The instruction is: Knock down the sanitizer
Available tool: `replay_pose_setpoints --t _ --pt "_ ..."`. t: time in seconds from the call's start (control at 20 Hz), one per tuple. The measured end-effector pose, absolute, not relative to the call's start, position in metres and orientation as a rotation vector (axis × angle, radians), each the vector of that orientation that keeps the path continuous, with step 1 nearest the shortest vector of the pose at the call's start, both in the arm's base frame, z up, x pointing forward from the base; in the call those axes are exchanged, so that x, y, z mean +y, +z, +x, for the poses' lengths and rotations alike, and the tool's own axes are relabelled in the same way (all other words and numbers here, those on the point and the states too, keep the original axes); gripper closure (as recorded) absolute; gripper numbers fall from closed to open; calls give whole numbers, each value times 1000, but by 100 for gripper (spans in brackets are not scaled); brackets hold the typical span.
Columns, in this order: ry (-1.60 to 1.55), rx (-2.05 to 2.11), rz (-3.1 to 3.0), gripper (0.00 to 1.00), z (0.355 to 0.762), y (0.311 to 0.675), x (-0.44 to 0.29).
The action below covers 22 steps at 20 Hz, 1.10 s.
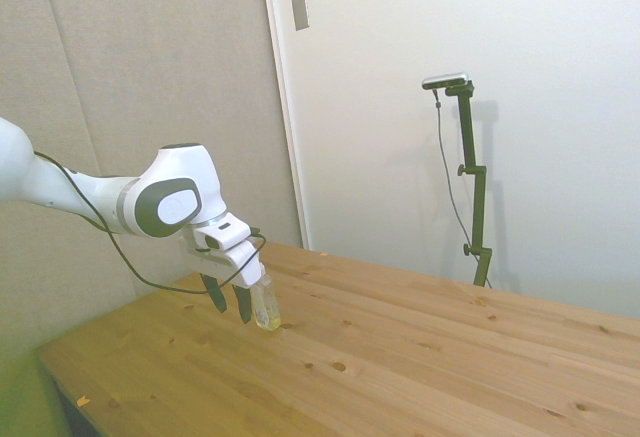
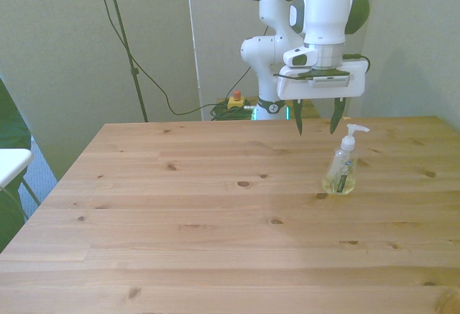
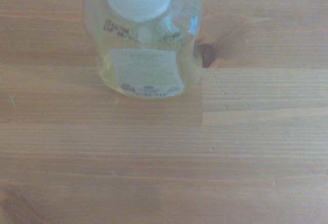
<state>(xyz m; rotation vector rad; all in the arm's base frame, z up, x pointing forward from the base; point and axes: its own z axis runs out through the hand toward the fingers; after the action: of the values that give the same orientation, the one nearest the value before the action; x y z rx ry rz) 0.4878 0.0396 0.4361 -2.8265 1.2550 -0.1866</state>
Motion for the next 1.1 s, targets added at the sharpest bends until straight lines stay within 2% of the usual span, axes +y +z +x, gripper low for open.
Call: replay_pose_setpoints --t 0.5,1.1 --pt "-135 1287 -2851 100 520 409 44" --pt "-146 1311 -2857 100 556 398 53"
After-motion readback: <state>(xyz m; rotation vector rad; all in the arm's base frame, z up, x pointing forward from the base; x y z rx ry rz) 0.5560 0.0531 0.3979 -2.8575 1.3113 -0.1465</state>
